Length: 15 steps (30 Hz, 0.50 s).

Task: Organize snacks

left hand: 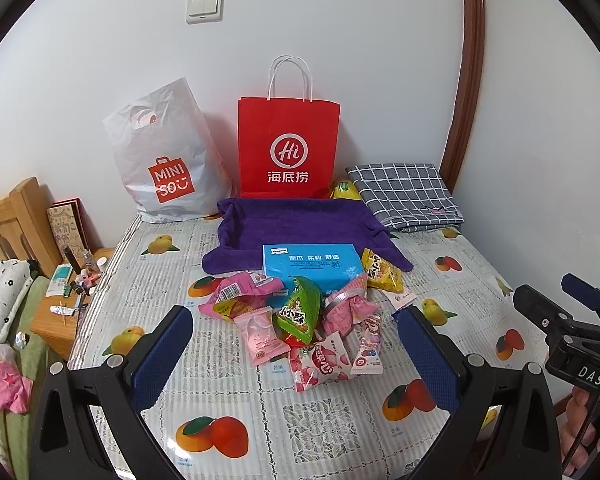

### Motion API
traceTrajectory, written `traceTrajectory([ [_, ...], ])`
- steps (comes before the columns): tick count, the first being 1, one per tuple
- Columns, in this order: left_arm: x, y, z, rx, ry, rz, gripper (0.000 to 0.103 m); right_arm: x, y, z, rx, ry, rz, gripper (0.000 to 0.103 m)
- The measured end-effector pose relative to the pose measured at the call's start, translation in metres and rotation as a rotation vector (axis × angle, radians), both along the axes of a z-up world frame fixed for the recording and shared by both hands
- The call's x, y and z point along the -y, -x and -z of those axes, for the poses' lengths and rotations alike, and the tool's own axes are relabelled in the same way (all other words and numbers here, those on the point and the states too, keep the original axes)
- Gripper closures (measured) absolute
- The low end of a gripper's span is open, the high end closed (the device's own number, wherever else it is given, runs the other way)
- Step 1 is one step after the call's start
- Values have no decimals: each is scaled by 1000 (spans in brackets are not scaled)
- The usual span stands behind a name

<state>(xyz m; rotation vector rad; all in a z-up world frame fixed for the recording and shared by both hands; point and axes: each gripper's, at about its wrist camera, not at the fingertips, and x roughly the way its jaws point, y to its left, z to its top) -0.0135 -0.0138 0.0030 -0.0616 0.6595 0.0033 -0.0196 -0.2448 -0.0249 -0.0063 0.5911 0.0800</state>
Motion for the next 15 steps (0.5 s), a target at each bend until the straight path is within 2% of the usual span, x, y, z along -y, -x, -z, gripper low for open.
traceTrajectory([
  [15,-2,0,2,-5,7,0,0,-7,2,3,-9,5,-16,1],
])
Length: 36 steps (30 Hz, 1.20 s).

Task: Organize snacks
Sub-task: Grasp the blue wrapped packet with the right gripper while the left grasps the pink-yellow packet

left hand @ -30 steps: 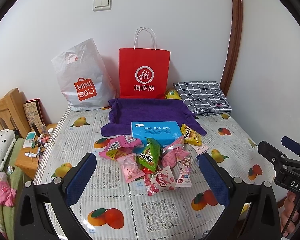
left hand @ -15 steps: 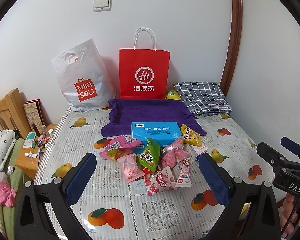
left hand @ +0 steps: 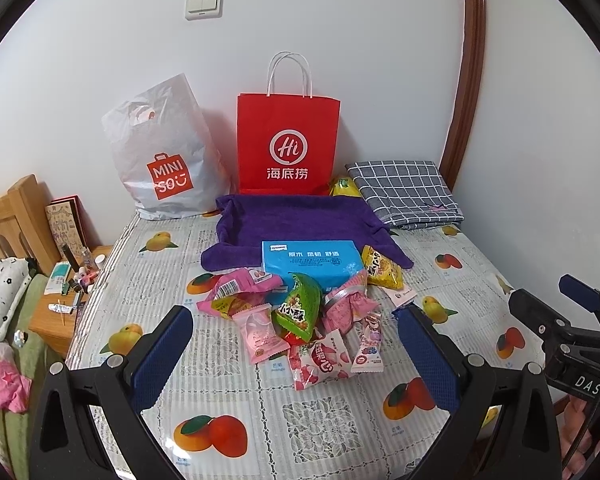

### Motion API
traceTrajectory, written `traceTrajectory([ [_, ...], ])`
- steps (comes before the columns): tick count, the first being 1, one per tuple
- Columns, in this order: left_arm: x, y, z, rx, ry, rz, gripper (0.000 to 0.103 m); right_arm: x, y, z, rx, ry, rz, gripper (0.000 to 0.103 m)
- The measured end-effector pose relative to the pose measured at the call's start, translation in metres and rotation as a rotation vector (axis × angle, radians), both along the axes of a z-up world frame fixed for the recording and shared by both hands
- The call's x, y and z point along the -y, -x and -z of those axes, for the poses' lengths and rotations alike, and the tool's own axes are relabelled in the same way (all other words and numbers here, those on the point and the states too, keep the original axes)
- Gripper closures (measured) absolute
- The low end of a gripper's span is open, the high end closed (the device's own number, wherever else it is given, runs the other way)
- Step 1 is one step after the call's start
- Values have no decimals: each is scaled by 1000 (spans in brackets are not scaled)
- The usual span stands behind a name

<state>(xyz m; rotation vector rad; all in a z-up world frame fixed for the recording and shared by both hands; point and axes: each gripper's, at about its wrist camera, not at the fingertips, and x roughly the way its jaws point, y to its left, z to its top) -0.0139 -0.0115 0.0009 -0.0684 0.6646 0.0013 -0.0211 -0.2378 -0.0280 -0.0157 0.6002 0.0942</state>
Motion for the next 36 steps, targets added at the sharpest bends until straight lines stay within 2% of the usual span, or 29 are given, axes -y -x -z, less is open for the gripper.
traceTrajectory([
  [9,-5,-9,9,-4,-17,14,0,-4,-8,7,-2,12,-25,1],
  [14,-13,-25,20,-26,-29,-2,0,-1,-22,14,-23,-26,-43,1],
  [22,-33,-53,44,-82,-4,-26,1,12,-44,34,-31,-42,-44,1],
  [29,-47,-79,75,-138,-1,-32,2,27,-72,68,-82,-18,-30,1],
  [36,-60,-97,99,-178,6,-49,2,37,-107,113,-173,-7,-14,10],
])
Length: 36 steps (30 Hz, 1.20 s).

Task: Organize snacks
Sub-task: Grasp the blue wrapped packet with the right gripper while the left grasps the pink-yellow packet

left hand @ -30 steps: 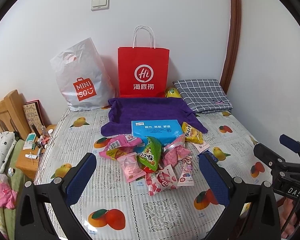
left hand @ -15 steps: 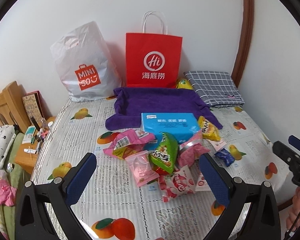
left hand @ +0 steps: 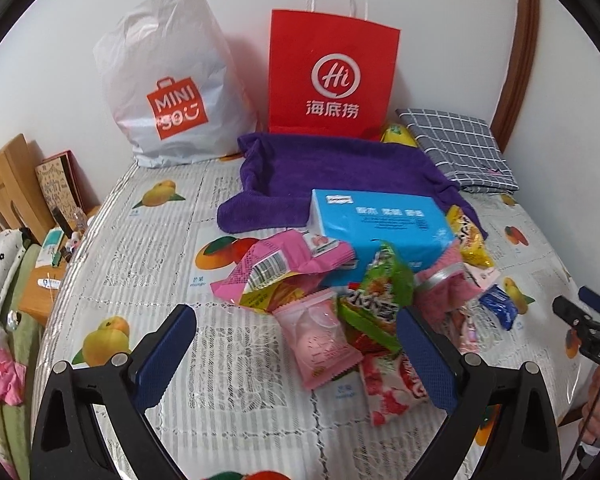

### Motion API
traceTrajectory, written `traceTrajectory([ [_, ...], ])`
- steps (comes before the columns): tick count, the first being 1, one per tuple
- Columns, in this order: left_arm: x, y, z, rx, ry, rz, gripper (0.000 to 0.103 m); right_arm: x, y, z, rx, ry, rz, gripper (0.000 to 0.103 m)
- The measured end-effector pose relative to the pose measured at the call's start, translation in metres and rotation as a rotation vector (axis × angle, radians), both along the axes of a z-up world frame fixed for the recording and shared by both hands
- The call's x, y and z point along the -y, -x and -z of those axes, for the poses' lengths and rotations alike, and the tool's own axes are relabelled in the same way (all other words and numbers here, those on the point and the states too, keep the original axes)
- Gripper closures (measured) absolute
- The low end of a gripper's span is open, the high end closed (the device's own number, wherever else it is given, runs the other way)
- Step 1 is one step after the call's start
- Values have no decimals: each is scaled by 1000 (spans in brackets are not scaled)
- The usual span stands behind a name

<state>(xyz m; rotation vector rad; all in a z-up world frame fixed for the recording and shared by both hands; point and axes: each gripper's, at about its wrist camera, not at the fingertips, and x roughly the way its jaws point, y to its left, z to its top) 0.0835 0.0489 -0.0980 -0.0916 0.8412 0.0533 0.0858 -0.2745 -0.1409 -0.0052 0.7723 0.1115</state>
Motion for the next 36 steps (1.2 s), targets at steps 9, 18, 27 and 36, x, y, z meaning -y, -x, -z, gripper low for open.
traceTrajectory([
  [9,-15,-22,17,-30,40,-14,3,-14,-33,44,-93,-7,-71,22],
  [18,-38,-25,24,-45,55,-37,3,-34,-56,73,-110,43,-128,48],
  [27,-50,-33,27,-41,81,-28,3,-29,-57,74,-112,13,-153,55],
  [36,-23,-64,40,-86,-7,42,3,-30,-58,75,-113,22,-152,54],
])
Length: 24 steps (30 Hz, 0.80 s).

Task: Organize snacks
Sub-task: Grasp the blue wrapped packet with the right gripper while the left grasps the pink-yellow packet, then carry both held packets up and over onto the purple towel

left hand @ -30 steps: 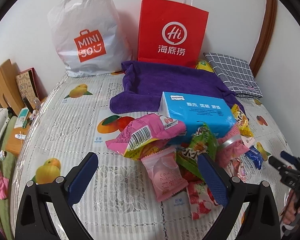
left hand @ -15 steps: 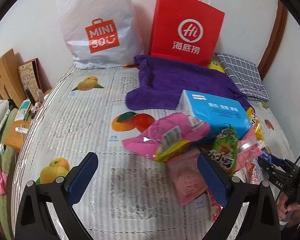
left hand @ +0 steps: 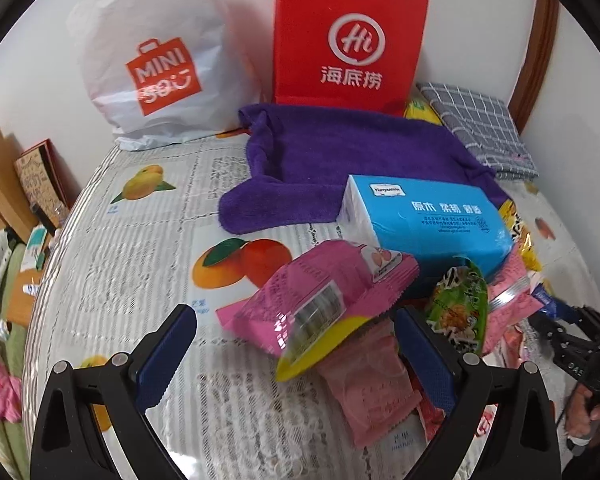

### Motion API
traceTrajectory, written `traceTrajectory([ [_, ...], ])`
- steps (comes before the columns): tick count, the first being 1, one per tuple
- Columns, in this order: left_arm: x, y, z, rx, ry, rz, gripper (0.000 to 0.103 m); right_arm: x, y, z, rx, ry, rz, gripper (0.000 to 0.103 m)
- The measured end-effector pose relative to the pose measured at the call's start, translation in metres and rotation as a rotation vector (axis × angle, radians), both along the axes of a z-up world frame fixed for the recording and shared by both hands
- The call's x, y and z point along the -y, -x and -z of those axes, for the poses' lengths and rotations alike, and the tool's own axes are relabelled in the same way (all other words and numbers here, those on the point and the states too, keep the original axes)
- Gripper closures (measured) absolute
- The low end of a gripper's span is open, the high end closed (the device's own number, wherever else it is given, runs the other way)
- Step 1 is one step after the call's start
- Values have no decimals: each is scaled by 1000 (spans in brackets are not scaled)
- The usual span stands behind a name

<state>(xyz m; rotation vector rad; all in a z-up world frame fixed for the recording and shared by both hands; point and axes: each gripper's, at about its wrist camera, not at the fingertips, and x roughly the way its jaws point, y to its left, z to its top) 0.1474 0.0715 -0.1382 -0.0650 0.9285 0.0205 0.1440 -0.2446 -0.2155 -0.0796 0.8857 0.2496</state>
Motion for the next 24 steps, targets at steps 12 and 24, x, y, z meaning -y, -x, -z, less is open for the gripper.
traceTrajectory([
  [12,9,-16,12,-39,-31,42,43,-1,0,0,0,-4,0,53],
  [24,-9,11,-13,-2,31,17,60,-1,0,0,0,-3,0,54],
])
